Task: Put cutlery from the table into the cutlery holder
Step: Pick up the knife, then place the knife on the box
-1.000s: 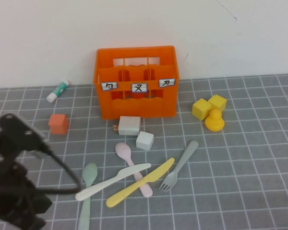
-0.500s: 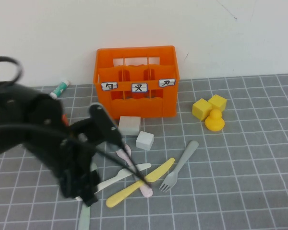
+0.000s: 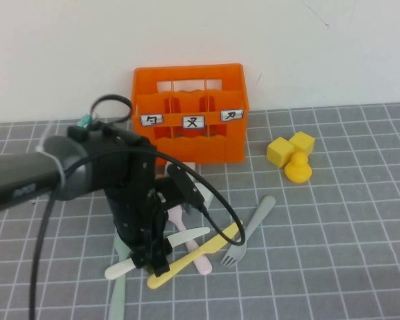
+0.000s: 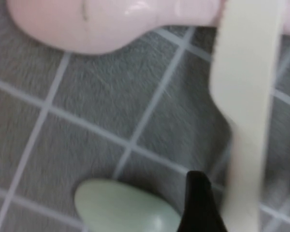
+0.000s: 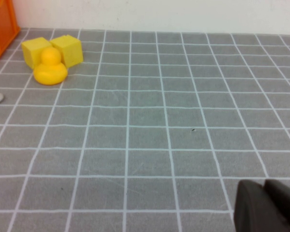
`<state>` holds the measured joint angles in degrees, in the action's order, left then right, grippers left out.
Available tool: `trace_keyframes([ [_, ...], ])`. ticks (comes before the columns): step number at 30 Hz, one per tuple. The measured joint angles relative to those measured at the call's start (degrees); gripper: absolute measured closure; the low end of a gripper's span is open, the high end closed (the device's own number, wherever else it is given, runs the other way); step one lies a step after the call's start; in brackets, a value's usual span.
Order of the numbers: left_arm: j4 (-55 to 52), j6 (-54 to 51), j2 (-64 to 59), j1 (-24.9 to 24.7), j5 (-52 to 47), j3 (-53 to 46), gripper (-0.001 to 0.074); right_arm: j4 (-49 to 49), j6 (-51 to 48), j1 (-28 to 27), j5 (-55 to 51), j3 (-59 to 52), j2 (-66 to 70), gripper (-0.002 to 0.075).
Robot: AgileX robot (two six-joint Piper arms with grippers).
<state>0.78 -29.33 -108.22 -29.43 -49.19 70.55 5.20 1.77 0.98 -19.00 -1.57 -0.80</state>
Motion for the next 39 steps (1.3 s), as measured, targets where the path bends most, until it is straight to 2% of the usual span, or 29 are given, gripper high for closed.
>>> trace_keyframes([
  [11, -0.78, -0.46, -3.13, 0.00, 3.05, 0.46, 0.0355, 0.00, 0.00, 0.00, 0.00, 0.00, 0.00, 0.0697],
  [13, -0.39, -0.25, -3.41, 0.00, 2.29, 0.59, 0.0417, 0.00, 0.00, 0.00, 0.00, 0.00, 0.00, 0.0697],
  [17, -0.78, 0.13, -3.43, -0.02, 2.18, 0.93, 0.0623, 0.02, 0.00, 0.00, 0.00, 0.00, 0.00, 0.0697],
  [24, -2.34, 1.32, -1.62, -0.23, -0.72, 0.72, 0.0626, 0.02, 0.00, 0.00, 0.00, 0.00, 0.00, 0.0697],
  [32, -8.49, 15.17, 13.01, -0.11, 0.49, 0.72, 0.0626, 0.02, 0.00, 0.00, 0.00, 0.00, 0.00, 0.0697],
  [35, -8.49, 18.99, 19.83, -0.10, 6.41, -0.84, 0.0626, 0.02, 0.00, 0.00, 0.00, 0.00, 0.00, 0.0697],
  [39, -5.62, 21.02, 29.79, -0.03, 22.54, -6.66, 0.0626, 0.12, 0.00, 0.00, 0.00, 0.00, 0.00, 0.0697],
])
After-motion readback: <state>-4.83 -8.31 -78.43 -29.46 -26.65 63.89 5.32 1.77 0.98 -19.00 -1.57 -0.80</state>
